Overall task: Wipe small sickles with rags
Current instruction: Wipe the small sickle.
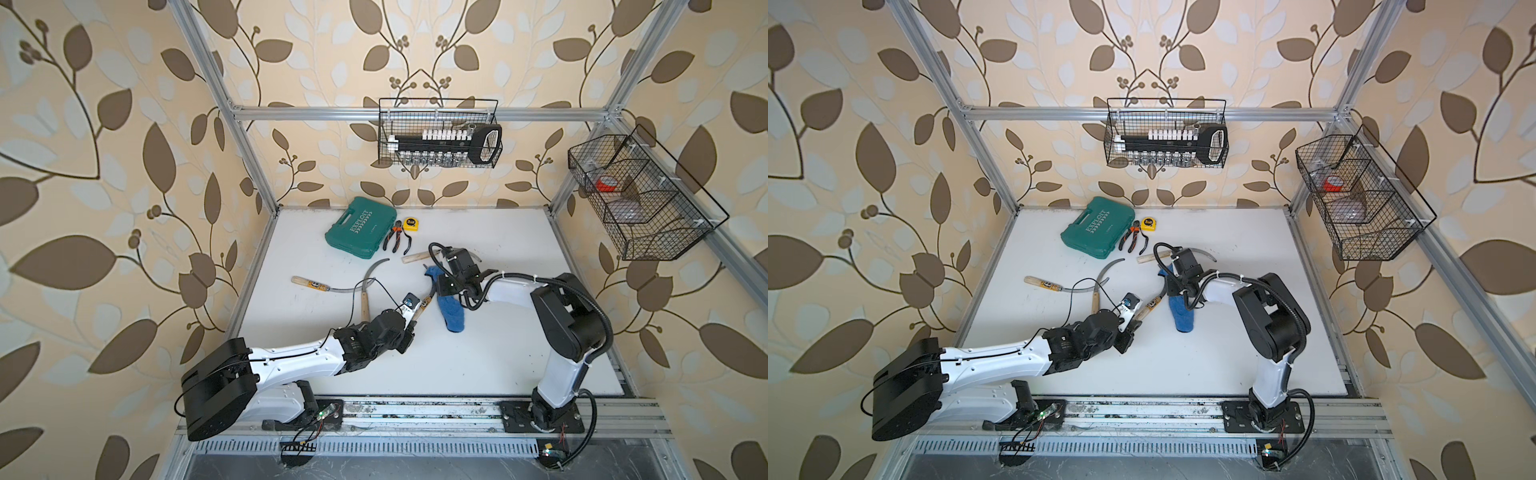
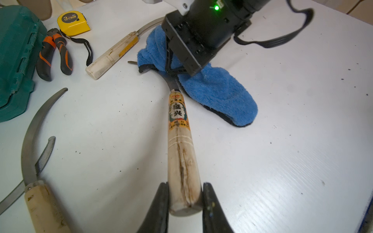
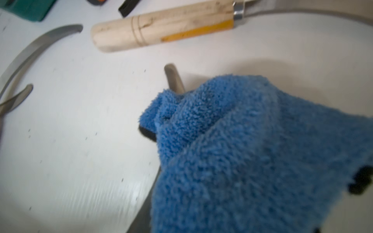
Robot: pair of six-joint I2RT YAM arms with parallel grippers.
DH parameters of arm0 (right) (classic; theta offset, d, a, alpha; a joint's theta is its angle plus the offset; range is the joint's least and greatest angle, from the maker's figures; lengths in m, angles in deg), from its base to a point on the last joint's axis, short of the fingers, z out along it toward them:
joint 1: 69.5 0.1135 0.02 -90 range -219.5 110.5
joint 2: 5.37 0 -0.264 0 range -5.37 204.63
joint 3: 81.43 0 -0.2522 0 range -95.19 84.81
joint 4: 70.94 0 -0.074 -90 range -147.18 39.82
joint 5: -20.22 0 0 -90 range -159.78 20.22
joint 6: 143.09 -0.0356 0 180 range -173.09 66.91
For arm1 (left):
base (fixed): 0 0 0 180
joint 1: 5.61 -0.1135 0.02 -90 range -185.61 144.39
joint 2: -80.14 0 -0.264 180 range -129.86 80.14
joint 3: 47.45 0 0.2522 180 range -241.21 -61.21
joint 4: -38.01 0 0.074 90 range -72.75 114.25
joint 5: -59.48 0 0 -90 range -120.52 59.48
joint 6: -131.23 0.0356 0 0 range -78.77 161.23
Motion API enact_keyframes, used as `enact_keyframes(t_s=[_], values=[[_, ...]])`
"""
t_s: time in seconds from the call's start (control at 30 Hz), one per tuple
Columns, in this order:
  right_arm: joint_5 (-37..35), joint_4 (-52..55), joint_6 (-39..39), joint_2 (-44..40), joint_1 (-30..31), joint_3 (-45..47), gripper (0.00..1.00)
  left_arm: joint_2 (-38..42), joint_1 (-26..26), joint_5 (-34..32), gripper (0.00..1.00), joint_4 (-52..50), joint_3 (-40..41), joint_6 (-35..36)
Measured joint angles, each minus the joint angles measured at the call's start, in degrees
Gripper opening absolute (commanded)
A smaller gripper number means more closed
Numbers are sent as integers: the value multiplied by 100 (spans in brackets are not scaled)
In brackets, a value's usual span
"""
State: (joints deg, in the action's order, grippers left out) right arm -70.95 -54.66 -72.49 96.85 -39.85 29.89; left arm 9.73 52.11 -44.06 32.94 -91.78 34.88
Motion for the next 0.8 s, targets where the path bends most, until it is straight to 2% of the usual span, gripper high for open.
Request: enact_keyframes(t_s=[0.2,0.43,0.57,0.8], values=[[-229,101,-2,-1115,739,785,0,2,-2,101,0,-35,0,0],[-291,179,-9,-1755,898,1207,0,26,-2,415,0,-39,0,2],[-203,208,-37,-1681,787,1187,0,55,-7,444,0,-48,0,7],[-31,214,-107,-717,-63,693,0,68,-4,627,0,-39,0,28]])
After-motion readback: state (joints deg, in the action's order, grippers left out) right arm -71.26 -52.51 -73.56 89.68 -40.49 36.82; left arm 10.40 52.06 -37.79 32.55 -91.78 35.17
